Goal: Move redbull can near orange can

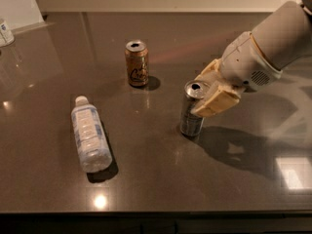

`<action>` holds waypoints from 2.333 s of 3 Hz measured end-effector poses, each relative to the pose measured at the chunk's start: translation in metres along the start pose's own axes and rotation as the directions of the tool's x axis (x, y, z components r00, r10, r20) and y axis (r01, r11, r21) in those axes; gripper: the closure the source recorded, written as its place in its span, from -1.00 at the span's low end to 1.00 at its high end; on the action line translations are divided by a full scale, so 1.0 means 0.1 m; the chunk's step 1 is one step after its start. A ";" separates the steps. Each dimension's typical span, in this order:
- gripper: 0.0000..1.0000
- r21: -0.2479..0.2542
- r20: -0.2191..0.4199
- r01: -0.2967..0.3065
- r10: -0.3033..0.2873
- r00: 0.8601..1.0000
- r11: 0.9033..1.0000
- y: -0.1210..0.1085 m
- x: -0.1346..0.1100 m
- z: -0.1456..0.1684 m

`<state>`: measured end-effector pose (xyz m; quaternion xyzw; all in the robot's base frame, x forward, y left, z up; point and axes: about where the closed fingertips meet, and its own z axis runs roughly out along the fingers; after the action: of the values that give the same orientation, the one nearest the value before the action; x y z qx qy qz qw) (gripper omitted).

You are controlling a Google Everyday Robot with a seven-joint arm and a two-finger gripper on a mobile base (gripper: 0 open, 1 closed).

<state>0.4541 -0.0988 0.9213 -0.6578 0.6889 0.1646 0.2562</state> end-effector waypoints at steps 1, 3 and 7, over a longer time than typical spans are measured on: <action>1.00 0.024 -0.021 -0.024 0.024 0.999 0.999 -0.18 -0.13 0.01; 1.00 0.040 -0.054 -0.114 0.116 0.992 0.993 -0.82 -0.38 0.16; 0.66 0.042 0.025 -0.204 0.203 0.979 0.978 -1.41 -0.62 0.53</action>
Offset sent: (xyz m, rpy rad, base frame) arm 0.0978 0.0406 0.0270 -0.0578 0.0360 -0.1395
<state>0.6009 -0.0296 0.9287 -0.5765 0.7532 0.1816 0.2597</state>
